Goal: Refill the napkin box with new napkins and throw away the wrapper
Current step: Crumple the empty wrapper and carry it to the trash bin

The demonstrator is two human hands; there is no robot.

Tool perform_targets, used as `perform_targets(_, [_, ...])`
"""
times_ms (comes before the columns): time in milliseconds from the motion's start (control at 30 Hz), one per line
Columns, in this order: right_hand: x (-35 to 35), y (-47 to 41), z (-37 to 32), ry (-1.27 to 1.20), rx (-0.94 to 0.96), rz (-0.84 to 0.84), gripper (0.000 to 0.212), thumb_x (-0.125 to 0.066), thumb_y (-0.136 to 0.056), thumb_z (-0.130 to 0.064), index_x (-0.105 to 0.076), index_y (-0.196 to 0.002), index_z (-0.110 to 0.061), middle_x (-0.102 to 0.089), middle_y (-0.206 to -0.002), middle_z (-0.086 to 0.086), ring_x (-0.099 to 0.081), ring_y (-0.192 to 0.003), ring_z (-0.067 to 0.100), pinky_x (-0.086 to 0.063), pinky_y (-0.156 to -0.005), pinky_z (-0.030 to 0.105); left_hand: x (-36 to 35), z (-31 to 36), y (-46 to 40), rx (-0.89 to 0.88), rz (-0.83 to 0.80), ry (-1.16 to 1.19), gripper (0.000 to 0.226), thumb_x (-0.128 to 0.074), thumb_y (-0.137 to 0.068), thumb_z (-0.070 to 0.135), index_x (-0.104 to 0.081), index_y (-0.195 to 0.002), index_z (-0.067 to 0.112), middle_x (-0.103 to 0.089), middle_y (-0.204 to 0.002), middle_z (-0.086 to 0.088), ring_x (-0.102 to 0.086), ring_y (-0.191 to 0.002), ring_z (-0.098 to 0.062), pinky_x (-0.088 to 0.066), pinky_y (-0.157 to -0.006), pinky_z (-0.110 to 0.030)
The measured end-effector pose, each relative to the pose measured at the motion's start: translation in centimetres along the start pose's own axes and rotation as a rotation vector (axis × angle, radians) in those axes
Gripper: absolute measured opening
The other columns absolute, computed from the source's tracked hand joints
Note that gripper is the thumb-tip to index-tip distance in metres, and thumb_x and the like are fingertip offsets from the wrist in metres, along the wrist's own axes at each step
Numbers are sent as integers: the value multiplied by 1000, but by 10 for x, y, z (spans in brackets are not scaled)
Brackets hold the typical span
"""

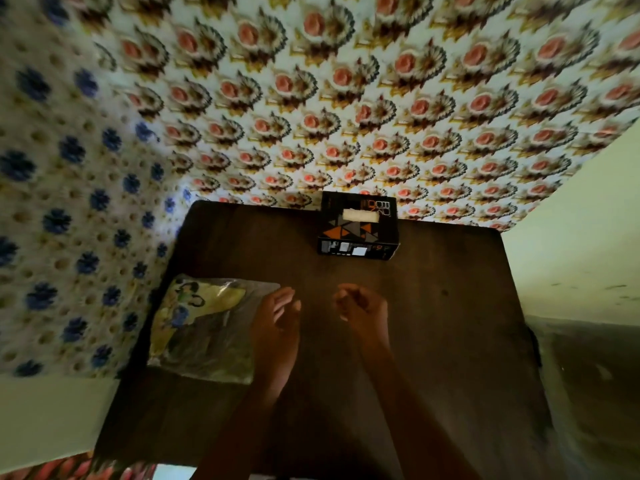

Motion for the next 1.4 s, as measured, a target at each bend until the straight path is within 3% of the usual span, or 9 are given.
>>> perform_targets(233, [-89,38,23,61,-23,-45,15,-64,-95,-15,-72,-98,-27,-77,-94,-1,-75,-90,17,-62,-85,42,107,-44,-8,-126,134,-216,36,-61,-92,40,-67,-119,17,-64,-120,4,-62,-112,-18,-47,-95,-27])
perform_targets(333, [-122,43,38,192,-52,-52,13,-66,-93,-17,-74,-99,-25,-76,-95,-5,-73,-91,14,-62,-84,40,151,-72,-19,-145,167,-463,54,-55,-88,47,-66,-121,6,-56,-135,-22,-52,-127,-39,-43,-108,-43])
perform_targets(500, [-165,31,57,478,6,-106,40,-72,-83,-19,-63,-122,-26,-60,-122,1,-64,-108,19,-60,-87,36,201,-145,-16,348,181,-548,71,-80,-79,38,-52,-143,31,-19,-166,-15,-22,-148,-49,-27,-115,-67])
perform_targets(600, [-182,16,60,670,47,-117,60,-73,-85,-19,-49,-140,-18,-47,-139,6,-48,-122,17,-44,-93,15,206,-173,-31,290,104,-503,85,-77,-79,39,-41,-152,15,-31,-160,-24,-31,-146,-50,-30,-117,-63])
perform_targets(833, [-214,-15,71,960,-5,-295,71,-66,-90,-24,-29,-152,-27,-34,-157,6,-40,-141,35,-41,-109,57,193,-170,-63,174,-52,-341,90,-70,-89,3,-19,-160,22,-60,-135,-9,-64,-120,-26,-56,-97,-45])
perform_targets(1000, [-237,-6,72,1166,129,-446,62,-57,-96,-18,-34,-148,-39,-31,-160,-9,-32,-146,26,-21,-112,67,167,-144,-95,-100,-192,-610,51,-78,-83,10,-66,-130,23,-57,-134,-8,-56,-126,-28,-55,-101,-41])
perform_targets(1100, [-244,7,78,1175,180,-555,63,-58,-94,-25,-34,-151,-39,-29,-161,-10,-20,-151,23,-13,-116,67,160,-133,-110,-154,-166,-701,45,-86,-73,9,-72,-113,22,-44,-137,-11,-51,-125,-31,-54,-90,-24])
perform_targets(1267, [-246,8,89,1243,290,-599,67,-65,-91,-24,-37,-148,-41,-32,-160,-14,-20,-151,18,-15,-115,65,148,-132,-131,-133,-202,-913,121,-92,-59,39,-22,-158,36,-9,-168,-14,-17,-152,-43,-30,-117,-58])
perform_targets(1400, [-239,5,81,1220,298,-572,63,-63,-91,-26,-38,-148,-38,-31,-160,-11,-19,-151,18,-18,-114,64,135,-140,-136,-144,-311,-989,77,-89,-69,34,-54,-137,25,-47,-149,-7,-45,-137,-37,-47,-108,-53])
Point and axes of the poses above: each hand's wrist, its own y-axis away from the middle knuckle, its own x-axis out of the back of the hand, z = x × y, the point moved 10 cm from there along -y, towards the middle knuckle
